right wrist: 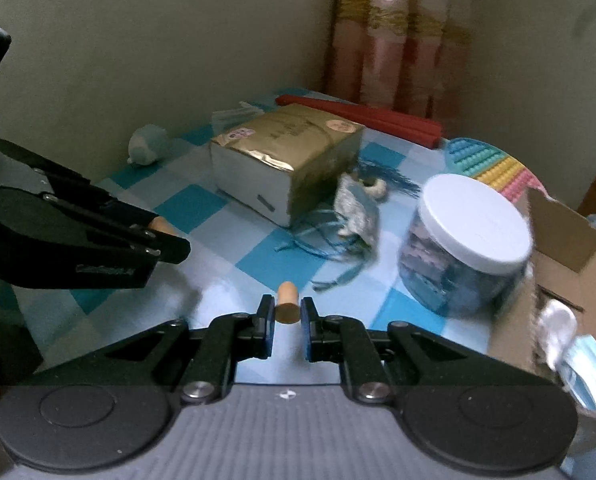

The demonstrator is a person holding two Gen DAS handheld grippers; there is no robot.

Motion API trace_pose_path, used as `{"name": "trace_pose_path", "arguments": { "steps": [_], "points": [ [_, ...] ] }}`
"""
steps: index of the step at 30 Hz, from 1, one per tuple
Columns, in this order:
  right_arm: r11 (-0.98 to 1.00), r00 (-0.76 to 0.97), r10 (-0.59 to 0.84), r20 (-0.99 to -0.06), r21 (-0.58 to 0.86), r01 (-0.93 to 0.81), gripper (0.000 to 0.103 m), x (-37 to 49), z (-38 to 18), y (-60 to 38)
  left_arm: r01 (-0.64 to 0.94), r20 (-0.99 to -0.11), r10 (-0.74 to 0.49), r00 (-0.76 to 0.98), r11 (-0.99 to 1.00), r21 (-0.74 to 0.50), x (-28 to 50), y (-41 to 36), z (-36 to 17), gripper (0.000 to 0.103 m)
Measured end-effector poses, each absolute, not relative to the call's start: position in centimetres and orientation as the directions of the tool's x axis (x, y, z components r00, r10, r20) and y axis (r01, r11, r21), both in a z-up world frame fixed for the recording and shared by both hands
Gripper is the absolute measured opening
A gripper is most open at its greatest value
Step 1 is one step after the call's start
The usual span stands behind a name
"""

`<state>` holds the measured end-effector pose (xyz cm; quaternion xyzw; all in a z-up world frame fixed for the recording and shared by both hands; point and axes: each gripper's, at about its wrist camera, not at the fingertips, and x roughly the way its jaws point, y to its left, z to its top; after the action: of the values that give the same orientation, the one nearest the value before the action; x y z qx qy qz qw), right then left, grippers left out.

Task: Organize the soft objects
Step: 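Carry the orange toy into the cardboard box and open the right gripper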

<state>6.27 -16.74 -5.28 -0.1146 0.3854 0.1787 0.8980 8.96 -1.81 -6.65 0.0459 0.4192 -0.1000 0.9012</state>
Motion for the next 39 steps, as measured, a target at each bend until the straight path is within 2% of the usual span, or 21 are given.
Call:
{"name": "trace_pose_path", "arguments": {
  "steps": [8,19,26,29,31,33,36,39],
  "points": [
    [0.941,0.695,0.177,-0.697,-0.087,-0.327,0.016,3.7,-3.0,-20.3,0.337,-0.762,-0.238,0.603,0.941,-0.027,7.5,-4.7,-4.8,0.027],
    [0.985,0.813,0.005,-0.582,-0.138,-0.105,0.016,3.4,0.8,-28.2,0.467,-0.728,-0.355,0.587,0.883,-0.054,7.7,-9.1,-1.8,0.027],
    [0.993,0.803,-0.054,-0.593,-0.117,-0.020,0.019,4.9,-0.8,-31.9,0.571,-0.695,-0.424,0.582,0.820,-0.022,10.1,-13.8,0.8,0.027],
    [0.997,0.788,-0.029,-0.615,-0.075,-0.021,0.031,5.1,-1.9,-32.6,0.621,-0.681,-0.458,0.571,0.784,-0.006,11.1,-16.4,1.7,0.027],
    [0.998,0.789,-0.029,-0.613,-0.056,-0.007,0.061,4.9,-2.2,-32.9,0.646,-0.675,-0.479,0.561,0.763,-0.003,12.0,-18.2,2.1,0.027],
    [0.999,0.801,-0.022,-0.598,-0.043,-0.005,0.069,4.6,-2.1,-33.1,0.665,-0.674,-0.492,0.552,0.747,0.000,12.8,-19.8,2.4,0.027],
    [1.000,0.806,-0.003,-0.592,-0.024,-0.014,0.073,4.2,-1.9,-33.1,0.695,-0.667,-0.513,0.540,0.719,0.011,14.2,-22.4,2.6,0.027],
    [0.999,0.813,0.001,-0.583,-0.026,-0.020,0.089,3.8,-1.8,-33.1,0.731,-0.672,-0.545,0.501,0.682,-0.008,15.5,-24.8,2.6,0.027]
  ]
}}
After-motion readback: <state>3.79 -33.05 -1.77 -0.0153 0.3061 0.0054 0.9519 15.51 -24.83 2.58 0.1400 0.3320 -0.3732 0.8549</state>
